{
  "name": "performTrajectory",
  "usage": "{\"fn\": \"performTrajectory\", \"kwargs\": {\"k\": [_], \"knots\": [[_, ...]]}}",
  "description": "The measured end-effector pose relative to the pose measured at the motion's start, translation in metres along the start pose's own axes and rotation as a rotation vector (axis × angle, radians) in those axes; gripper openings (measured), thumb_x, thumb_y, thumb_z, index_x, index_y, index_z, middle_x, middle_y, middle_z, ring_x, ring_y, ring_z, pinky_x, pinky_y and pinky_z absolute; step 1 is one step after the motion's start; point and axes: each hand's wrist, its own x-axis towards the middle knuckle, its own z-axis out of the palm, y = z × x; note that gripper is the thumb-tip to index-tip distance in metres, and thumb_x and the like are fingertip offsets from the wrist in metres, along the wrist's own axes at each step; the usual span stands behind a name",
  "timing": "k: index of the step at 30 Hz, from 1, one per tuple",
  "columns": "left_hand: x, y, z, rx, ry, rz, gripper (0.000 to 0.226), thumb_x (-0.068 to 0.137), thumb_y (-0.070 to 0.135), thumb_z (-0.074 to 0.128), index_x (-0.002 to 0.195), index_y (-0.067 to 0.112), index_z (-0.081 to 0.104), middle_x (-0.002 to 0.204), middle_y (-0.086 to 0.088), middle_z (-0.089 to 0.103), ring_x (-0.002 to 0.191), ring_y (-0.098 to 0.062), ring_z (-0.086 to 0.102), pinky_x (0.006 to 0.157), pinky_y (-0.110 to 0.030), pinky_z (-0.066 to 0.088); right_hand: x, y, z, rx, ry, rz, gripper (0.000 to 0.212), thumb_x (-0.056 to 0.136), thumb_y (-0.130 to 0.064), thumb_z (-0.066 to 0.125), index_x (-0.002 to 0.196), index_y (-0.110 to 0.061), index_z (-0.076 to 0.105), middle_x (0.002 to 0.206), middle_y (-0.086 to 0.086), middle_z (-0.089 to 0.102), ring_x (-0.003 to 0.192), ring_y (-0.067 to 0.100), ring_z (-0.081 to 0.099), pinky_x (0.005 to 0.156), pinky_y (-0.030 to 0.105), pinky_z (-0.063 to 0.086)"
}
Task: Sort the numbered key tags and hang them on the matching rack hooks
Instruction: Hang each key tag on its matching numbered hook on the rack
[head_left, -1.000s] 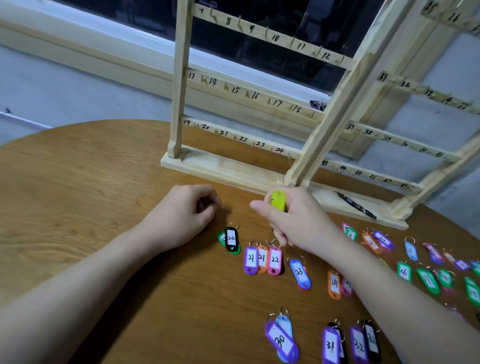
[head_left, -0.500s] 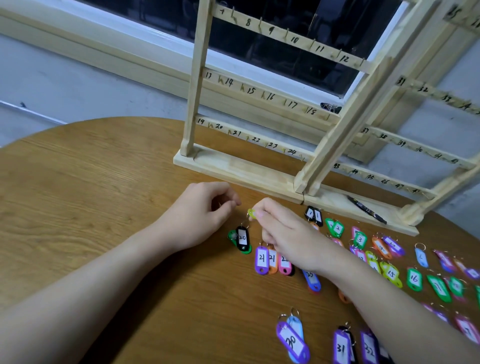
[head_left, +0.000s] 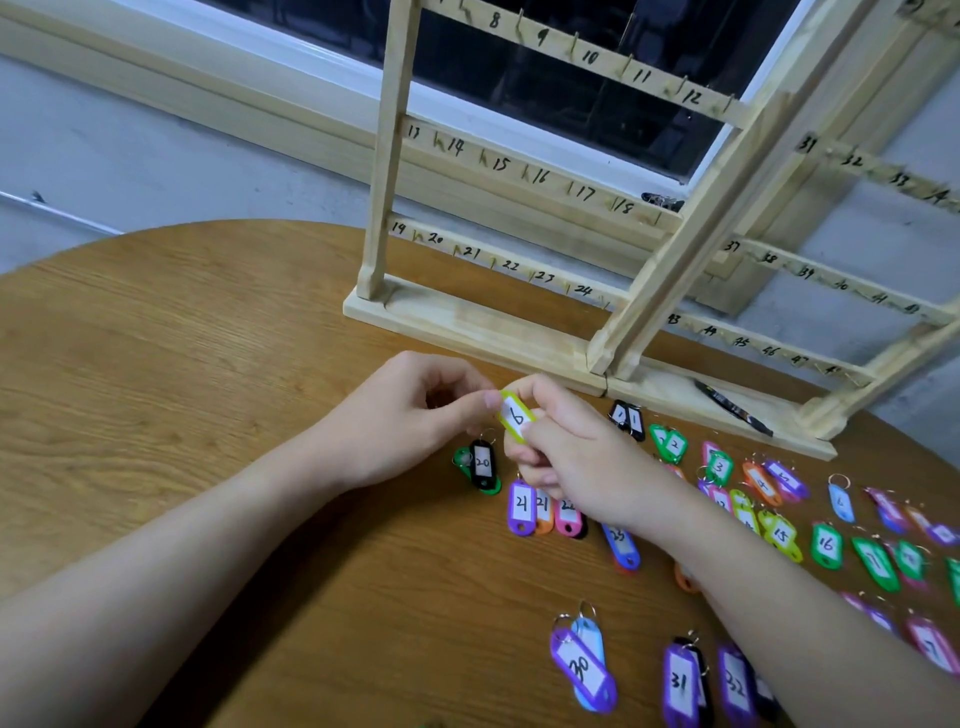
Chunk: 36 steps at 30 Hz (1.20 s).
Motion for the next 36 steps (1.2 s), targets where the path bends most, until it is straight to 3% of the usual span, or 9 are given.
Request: {"fn": "performTrajectory", "kwargs": {"k": [3,8,14,16,19,22,26,32,36], "knots": [[0.001,-0.004,0.001,-0.032,0.021,-0.014,0.012,0.094,0.031,0.069,0.093,0.020,0.074,0.082,-0.001,0.074,0.080,-0.022,0.069,0.076,-0.033,0.056,-0.001,0.002,0.001,-0.038,-0.032,0.014,0.031,0.101,-0.006,0.031,0.111,-0.029,0.050,0.073,-0.004,0.047,0.054,0.010,0.034,0.049,0.026,0.028],[0.002,-0.006,0.000,-0.029,-0.010,-0.025,0.011,0.092,0.028,0.073,0.085,0.019,0.070,0.074,0.006,0.068,0.065,0.001,0.057,0.063,-0.014,0.044,-0.009,0.000,0.000,-0.124,-0.060,-0.002,0.019,0.106,-0.010,0.035,0.116,-0.022,0.045,0.076,-0.002,0.065,0.051,0.011,0.039,0.056,0.034,0.037],[-0.003,-0.005,0.008,-0.010,-0.091,-0.026,0.015,0.091,0.025,0.074,0.083,0.015,0.067,0.072,0.006,0.067,0.064,-0.002,0.053,0.063,-0.018,0.043,-0.025,-0.002,-0.004,-0.267,0.066,0.000,0.003,0.104,-0.021,0.051,0.101,-0.021,0.052,0.086,-0.006,0.077,0.048,0.021,0.059,0.056,0.043,0.053],[-0.004,0.001,0.014,-0.041,-0.081,-0.013,0.012,0.090,0.021,0.075,0.084,0.013,0.068,0.076,-0.002,0.071,0.066,-0.003,0.057,0.064,-0.017,0.045,-0.033,0.000,-0.009,-0.284,0.170,-0.031,0.007,0.100,-0.025,0.060,0.093,-0.024,0.059,0.079,-0.010,0.075,0.049,0.019,0.063,0.058,0.040,0.055],[0.004,0.012,0.023,-0.058,-0.089,-0.018,0.008,0.089,0.017,0.075,0.086,0.013,0.069,0.077,-0.005,0.072,0.066,-0.005,0.059,0.063,-0.018,0.047,-0.049,0.005,-0.022,-0.377,0.305,-0.069,0.010,0.095,-0.027,0.068,0.088,-0.023,0.072,0.050,-0.020,0.059,0.042,0.008,0.045,0.047,0.023,0.037],[0.019,0.029,0.037,0.005,-0.187,-0.012,0.005,0.091,0.019,0.074,0.087,0.020,0.070,0.079,0.000,0.073,0.070,-0.007,0.062,0.066,-0.023,0.050,-0.069,0.016,-0.040,-0.328,0.369,-0.056,0.009,0.093,-0.024,0.071,0.084,-0.022,0.076,0.043,-0.017,0.051,0.040,0.008,0.039,0.042,0.019,0.031],[0.038,0.055,0.067,0.036,-0.249,0.038,0.006,0.092,0.016,0.072,0.091,0.021,0.071,0.080,0.004,0.073,0.071,-0.005,0.063,0.067,-0.026,0.052,-0.101,0.038,-0.065,-0.239,0.422,-0.036,0.009,0.089,-0.023,0.076,0.079,-0.024,0.077,0.047,-0.005,0.053,0.045,0.012,0.041,0.049,0.026,0.032],[0.060,0.078,0.118,0.096,-0.327,0.088,0.009,0.092,0.013,0.072,0.090,0.022,0.071,0.081,0.012,0.074,0.077,0.001,0.066,0.073,-0.013,0.046,-0.155,0.076,-0.106,-0.115,0.517,0.066,0.014,0.089,-0.014,0.076,0.077,-0.021,0.075,0.064,-0.001,0.069,0.048,0.015,0.059,0.051,0.023,0.046],[0.074,0.088,0.147,0.102,-0.351,0.083,0.009,0.092,0.013,0.072,0.093,0.022,0.069,0.084,0.009,0.076,0.081,-0.010,0.071,0.076,-0.020,0.051,-0.184,0.108,-0.139,-0.124,0.664,0.127,0.012,0.090,-0.013,0.074,0.079,-0.019,0.073,0.069,0.004,0.070,0.046,0.017,0.061,0.050,0.028,0.048]]}}
